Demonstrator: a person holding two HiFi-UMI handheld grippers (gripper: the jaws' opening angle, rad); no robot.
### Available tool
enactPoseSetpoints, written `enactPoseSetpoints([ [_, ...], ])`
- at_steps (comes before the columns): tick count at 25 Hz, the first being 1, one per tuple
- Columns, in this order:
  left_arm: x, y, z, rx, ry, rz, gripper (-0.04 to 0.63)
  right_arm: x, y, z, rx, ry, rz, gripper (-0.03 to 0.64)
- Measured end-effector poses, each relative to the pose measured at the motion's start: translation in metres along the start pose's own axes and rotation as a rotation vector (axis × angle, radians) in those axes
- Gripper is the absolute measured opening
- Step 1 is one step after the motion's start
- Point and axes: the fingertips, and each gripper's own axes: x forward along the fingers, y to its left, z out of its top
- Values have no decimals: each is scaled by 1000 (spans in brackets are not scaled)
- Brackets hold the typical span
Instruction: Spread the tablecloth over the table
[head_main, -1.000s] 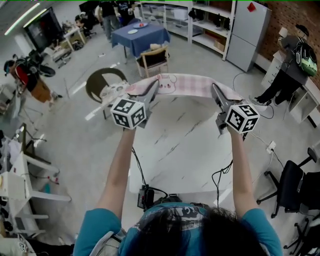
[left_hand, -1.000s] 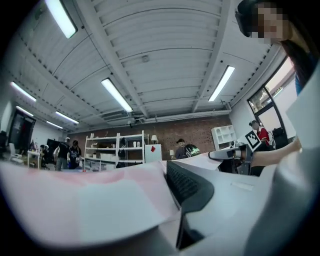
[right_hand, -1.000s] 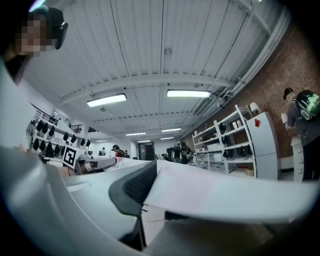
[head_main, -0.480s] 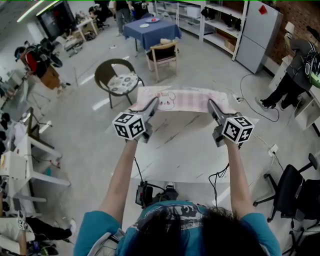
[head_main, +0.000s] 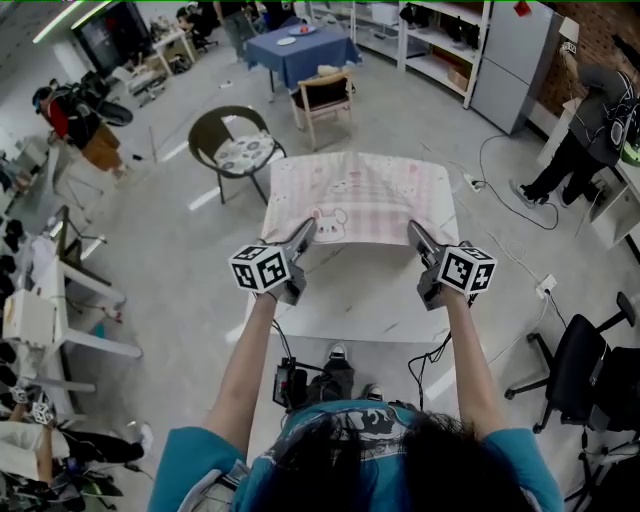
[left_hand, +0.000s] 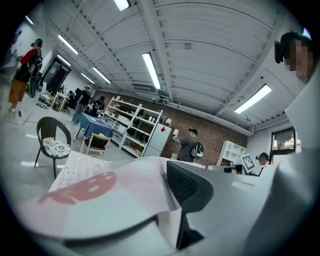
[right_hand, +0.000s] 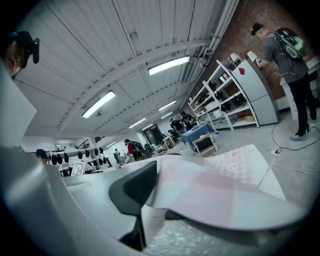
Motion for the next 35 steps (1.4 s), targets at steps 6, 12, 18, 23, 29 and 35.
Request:
enactPoseSetpoints([
  [6, -15, -4, -59, -125, 63, 21, 80, -23, -12, -45, 66, 87, -8, 49],
  [12, -34, 2, -133, -238, 191, 95, 86, -42, -21, -104, 128, 194, -49, 48],
  [18, -59, 11, -190, -302, 294, 161, 89, -57, -22, -170, 229, 273, -96, 43],
  [23, -74, 15, -226, -339, 346, 208, 87, -69, -22, -212, 309, 322, -128, 38],
  [29, -90, 18, -259, -393, 370, 253, 87, -81, -21, -249, 372, 358, -148, 34],
  [35, -104, 16, -292, -484, 375, 292, 87, -97, -23, -282, 417, 402, -184, 29],
])
